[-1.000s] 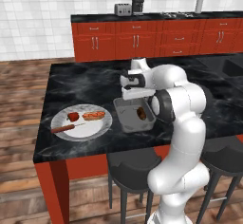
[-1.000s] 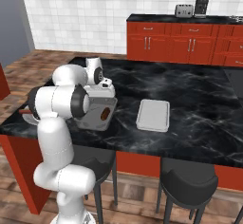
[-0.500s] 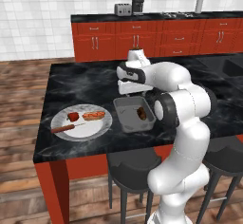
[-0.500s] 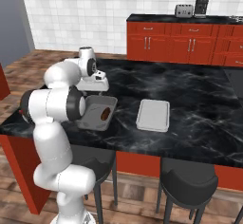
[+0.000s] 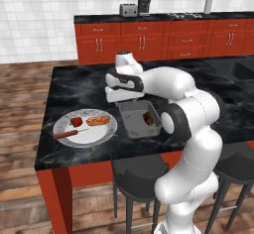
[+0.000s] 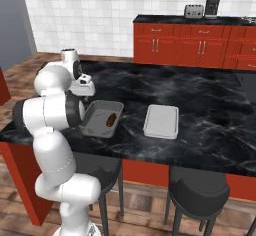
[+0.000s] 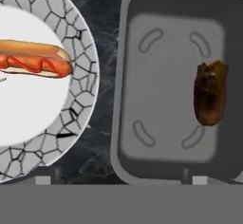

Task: Place one cooked food and one vegetable from the large plate to each tupperware container.

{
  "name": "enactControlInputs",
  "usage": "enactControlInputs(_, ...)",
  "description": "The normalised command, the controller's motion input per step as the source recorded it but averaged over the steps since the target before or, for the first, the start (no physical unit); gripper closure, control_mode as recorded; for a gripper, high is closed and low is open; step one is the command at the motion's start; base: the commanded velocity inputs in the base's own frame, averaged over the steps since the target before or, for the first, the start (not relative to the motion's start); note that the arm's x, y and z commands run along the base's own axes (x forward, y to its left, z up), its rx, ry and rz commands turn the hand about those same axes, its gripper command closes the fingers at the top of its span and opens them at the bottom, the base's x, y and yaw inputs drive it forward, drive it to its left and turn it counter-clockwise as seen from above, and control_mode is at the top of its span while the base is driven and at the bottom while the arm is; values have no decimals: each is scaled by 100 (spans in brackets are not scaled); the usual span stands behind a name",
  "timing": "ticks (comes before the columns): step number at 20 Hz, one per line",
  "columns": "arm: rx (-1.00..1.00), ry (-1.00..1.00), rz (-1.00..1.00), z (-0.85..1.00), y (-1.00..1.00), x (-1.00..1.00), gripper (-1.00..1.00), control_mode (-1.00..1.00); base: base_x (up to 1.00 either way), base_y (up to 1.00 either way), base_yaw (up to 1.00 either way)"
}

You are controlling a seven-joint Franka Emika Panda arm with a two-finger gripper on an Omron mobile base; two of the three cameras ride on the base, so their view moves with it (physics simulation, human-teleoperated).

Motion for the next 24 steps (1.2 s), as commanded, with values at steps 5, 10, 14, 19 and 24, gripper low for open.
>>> enactControlInputs(5, 3, 0, 0, 0, 73, -4, -100, -100, 0, 0, 0)
enactControlInputs(10, 0, 1, -2, -12, 57, 9, -100, -100, 0, 0, 0)
enactControlInputs(14, 0, 2, -1, -15, 34, 46, -100, -100, 0, 0, 0)
enactControlInputs(19, -5, 0, 0, -32, -8, 12, -100, -100, 0, 0, 0)
enactControlInputs(24, -9, -1, 27, -13, -1, 32, -100, -100, 0, 0, 0)
